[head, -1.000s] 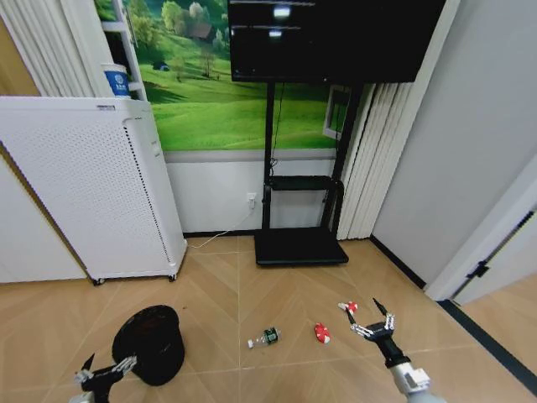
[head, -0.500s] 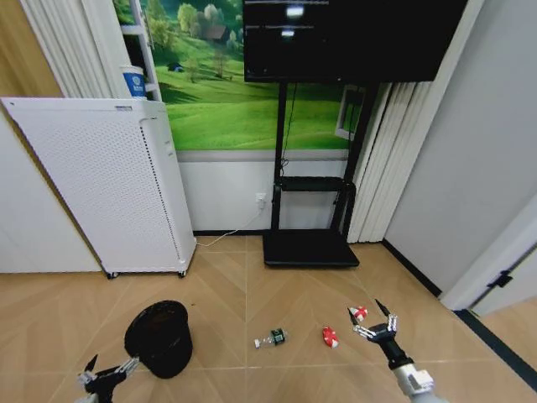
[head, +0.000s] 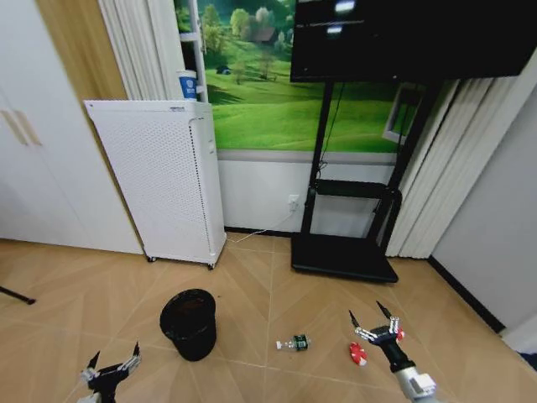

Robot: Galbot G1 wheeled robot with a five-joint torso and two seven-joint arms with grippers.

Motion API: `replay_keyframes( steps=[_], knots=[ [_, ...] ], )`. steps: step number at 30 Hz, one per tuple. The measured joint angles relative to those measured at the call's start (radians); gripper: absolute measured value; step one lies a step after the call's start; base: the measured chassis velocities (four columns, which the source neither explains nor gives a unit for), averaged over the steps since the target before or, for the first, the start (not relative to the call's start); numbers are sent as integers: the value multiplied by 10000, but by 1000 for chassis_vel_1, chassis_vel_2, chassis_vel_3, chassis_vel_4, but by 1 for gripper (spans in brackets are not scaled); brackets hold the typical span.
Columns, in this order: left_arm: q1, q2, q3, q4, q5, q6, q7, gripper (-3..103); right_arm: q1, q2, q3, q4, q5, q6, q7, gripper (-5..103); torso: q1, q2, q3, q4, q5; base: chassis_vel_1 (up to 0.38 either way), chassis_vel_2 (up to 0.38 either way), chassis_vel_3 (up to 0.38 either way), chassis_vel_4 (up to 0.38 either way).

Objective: Pick up the trash bin and place the garbage on the floor into it.

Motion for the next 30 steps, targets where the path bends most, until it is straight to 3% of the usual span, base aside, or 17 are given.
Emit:
replay_keyframes(
  steps=[2,5,9,17,21,26,27,30],
  knots=[
    [-8,127,-10,-26,47,-51,230,100,-43,24,14,-6,0,11,-1,100,0,0,0,-1,0,0,0,0,0],
    [-199,965,-320,-229,-326,-95,760,100,-215,91,75,-29,-15,58,-11,100,0,1,1,-4,3,0,0,0,0],
    [-246,1412,-683,-356,-801,-130,927,100,-297,140,114,-76,13,80,-11,100,1,2,2,-5,3,0,0,0,0],
    [250,969,-890,-238,-930,-394,1493,100,-370,142,145,-219,149,96,-17,100,1,3,3,4,0,0,0,0,0],
    [108,1060,-977,-96,-1475,-528,1945,100,-365,165,135,-331,174,113,-26,100,1,4,3,0,1,0,0,0,0],
    [-199,1042,-1170,157,-2527,-850,2734,100,-365,208,104,-378,173,114,-28,100,2,5,4,-4,3,0,0,0,0],
    [-185,952,-1225,235,-3190,-915,3133,100,-366,209,104,-385,168,114,-28,100,2,4,4,-2,2,0,0,0,0],
    [-146,772,-1250,458,-3822,-984,3514,99,-369,173,132,-400,163,114,-22,100,2,5,4,2,3,0,0,0,0]
  ],
)
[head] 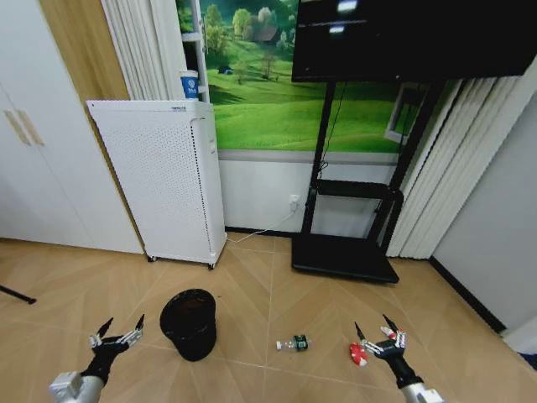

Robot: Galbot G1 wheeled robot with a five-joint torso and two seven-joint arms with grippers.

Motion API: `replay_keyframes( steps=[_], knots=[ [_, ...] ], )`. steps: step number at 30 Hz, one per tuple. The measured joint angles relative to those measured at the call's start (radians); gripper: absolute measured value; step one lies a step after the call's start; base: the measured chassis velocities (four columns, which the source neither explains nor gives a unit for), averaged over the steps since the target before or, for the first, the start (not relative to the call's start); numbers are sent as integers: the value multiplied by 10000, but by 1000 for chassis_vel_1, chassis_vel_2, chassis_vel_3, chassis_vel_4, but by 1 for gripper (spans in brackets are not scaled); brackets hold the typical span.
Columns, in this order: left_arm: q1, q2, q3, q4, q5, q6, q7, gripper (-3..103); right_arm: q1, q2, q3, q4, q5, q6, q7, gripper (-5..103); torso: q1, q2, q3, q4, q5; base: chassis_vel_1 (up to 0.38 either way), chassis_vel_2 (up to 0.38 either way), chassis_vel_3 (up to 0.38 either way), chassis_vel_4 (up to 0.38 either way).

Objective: Pick up the trash bin and place the garbage on the floor into it.

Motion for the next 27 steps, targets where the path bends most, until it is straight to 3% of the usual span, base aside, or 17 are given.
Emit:
replay_keyframes(
  steps=[7,9,15,19,22,27],
  knots=[
    [-481,20,16,629,-937,126,85,98,-79,-23,40,-54,-11,29,8,100,0,0,0,0,-2,0,0,0,0],
    [-975,303,6,905,-1858,476,46,97,-124,72,40,-148,-121,72,8,100,0,0,1,-5,1,0,0,0,0],
    [-1307,553,136,1011,-2738,1201,-302,93,-158,180,13,-250,-317,124,11,100,0,1,1,-3,1,0,0,0,0],
    [-1446,601,326,1093,-2944,1456,-376,89,-173,194,12,-270,-334,137,14,100,0,1,1,-3,0,0,0,0,0],
    [-2041,744,728,1649,-2774,1473,-212,79,-189,223,-13,-280,-374,138,24,100,0,1,1,1,-7,0,0,0,0],
    [-2691,1134,1009,1844,-2909,1432,-165,80,-234,304,-35,-294,-473,133,34,100,0,1,1,-4,2,0,0,0,0]
  ],
)
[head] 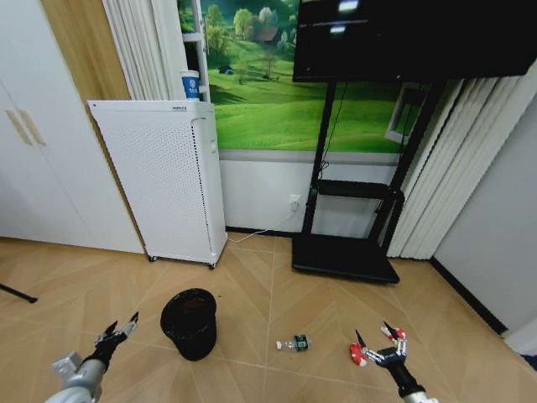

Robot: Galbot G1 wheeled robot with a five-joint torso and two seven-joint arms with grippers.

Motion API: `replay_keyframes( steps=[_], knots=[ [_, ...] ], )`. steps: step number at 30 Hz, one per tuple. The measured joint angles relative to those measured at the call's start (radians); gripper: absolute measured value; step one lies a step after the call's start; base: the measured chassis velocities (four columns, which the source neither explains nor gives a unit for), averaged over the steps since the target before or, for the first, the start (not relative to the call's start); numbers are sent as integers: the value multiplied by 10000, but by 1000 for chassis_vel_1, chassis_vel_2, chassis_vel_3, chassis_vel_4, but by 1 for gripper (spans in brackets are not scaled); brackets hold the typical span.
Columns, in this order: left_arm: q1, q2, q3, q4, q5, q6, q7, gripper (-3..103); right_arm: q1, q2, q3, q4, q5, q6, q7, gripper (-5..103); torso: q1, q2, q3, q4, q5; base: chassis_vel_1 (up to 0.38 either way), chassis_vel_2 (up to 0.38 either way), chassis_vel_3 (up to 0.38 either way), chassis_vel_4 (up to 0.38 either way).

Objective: Pick up the trash bin and place the garbage on the floor into it.

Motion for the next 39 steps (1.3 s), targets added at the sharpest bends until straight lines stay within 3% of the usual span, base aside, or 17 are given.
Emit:
replay_keyframes(
  steps=[7,12,20,26,32,39],
  knots=[
    [-905,594,775,697,-448,2,45,98,-139,87,29,1,-91,-34,58,100,1,0,0,4,-2,0,0,0,0],
    [-1649,615,1396,1247,-627,14,68,102,-247,140,57,25,-199,-78,168,100,0,0,0,4,-5,0,0,0,0],
    [-3383,621,2291,2101,-1841,498,75,99,-310,319,19,-105,-492,-169,333,100,1,0,0,-2,-1,0,0,0,0],
    [-3201,535,2435,1846,-2210,782,257,103,-197,342,-42,-209,-574,-244,467,100,1,0,0,5,-2,0,0,0,0],
    [-3298,379,2652,1888,-2583,1029,338,99,-120,373,-108,-297,-623,-266,505,100,0,1,0,1,-3,0,0,0,0],
    [-3452,76,2765,1810,-3251,1388,-99,99,-51,534,-190,-480,-802,-254,523,100,1,0,0,1,-3,0,0,0,0]
  ],
)
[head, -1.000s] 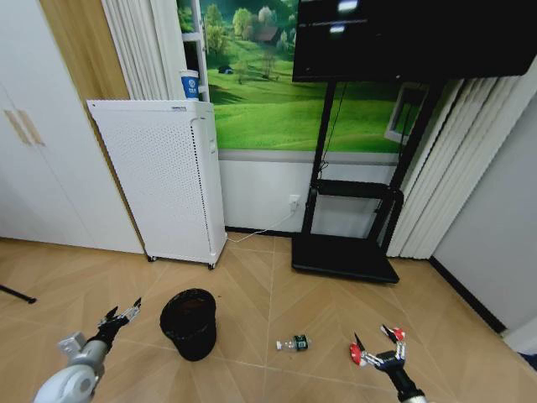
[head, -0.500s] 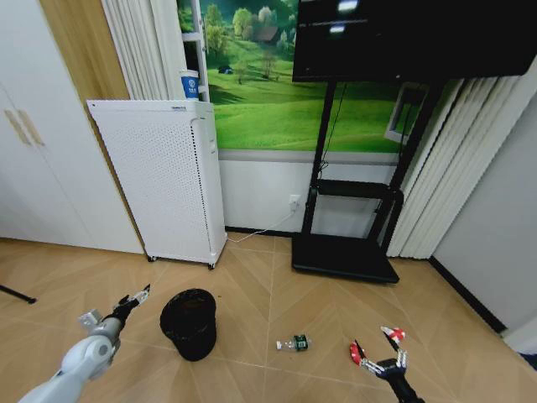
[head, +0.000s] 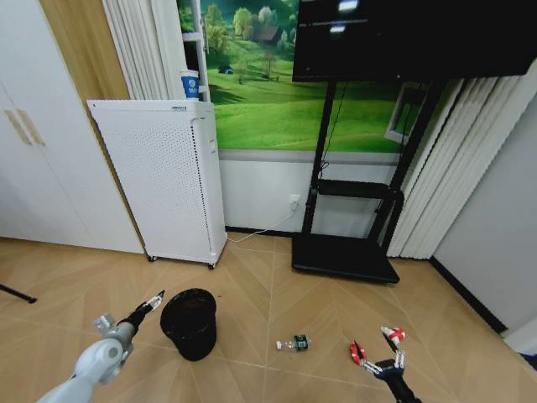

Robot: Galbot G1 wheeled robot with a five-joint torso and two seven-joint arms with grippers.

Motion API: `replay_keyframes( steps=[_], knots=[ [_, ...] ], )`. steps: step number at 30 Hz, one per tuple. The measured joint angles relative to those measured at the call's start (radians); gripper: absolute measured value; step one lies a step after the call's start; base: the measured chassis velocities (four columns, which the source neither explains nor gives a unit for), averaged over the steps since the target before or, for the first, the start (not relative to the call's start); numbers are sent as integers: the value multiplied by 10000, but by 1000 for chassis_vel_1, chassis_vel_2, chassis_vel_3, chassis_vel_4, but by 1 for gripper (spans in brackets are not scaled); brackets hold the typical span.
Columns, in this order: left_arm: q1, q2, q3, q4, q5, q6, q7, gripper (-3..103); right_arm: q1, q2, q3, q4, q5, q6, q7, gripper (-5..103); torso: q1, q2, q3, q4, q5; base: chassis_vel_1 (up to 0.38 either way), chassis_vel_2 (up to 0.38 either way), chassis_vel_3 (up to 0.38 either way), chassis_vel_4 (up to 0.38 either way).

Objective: Pick up the trash bin and place the garbage on the floor into it.

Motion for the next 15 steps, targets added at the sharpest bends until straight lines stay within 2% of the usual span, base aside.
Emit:
replay_keyframes(
  steps=[5,15],
  knots=[
    [555,-290,-167,-480,-218,277,-526,99,152,-8,-13,-108,-29,32,24,100,0,1,-1,1,-2,0,0,0,0],
    [926,-510,-335,-457,-188,355,-726,97,105,75,46,-176,-112,147,39,100,0,1,-1,0,0,0,0,0,0]
  ],
)
